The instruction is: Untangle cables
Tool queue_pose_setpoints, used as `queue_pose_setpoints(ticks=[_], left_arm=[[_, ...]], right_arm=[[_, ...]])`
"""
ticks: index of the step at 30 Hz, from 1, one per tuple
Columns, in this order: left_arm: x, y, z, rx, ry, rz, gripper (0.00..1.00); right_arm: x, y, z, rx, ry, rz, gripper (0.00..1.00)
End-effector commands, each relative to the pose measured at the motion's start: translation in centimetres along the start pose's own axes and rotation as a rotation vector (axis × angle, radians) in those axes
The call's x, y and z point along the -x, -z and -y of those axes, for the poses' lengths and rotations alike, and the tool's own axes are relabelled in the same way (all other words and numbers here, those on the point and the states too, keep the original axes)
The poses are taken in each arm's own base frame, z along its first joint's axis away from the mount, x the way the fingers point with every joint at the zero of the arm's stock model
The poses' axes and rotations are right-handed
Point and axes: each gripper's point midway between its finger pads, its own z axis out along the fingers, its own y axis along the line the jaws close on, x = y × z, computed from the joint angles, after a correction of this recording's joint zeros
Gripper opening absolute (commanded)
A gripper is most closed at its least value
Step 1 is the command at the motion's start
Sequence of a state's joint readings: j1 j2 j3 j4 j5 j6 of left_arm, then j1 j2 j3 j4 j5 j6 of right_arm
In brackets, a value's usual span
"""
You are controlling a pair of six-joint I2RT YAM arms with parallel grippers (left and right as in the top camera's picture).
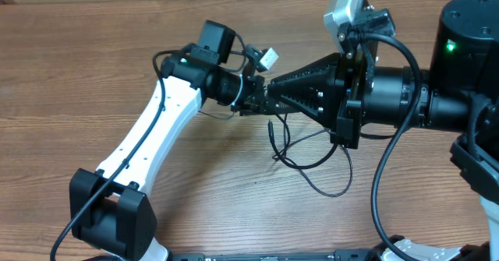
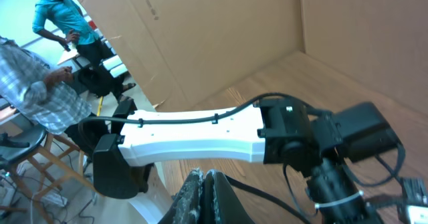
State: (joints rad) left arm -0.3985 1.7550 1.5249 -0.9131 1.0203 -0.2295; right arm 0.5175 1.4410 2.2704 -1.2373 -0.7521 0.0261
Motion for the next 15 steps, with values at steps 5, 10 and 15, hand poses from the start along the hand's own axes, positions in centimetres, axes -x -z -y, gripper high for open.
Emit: queue_pose_setpoints(ticks=[5, 10, 15], left_arm=[[-1.4, -1.8, -1.0, 0.143, 0.020, -0.046, 0.61], [-1.7, -1.6, -3.0, 0.267, 0.088, -0.039, 0.04], [-1.7, -0.1, -5.5, 0.392, 0.159, -0.008, 0.04]], right_arm=[[1.0, 0.2, -0.3, 0.005, 0.039, 0.035, 0.04], [1.1, 0.2, -0.2, -0.002, 0.042, 0.040, 0.04], [0.9, 0.3, 1.8, -0.112, 0.021, 0.036, 0.04]])
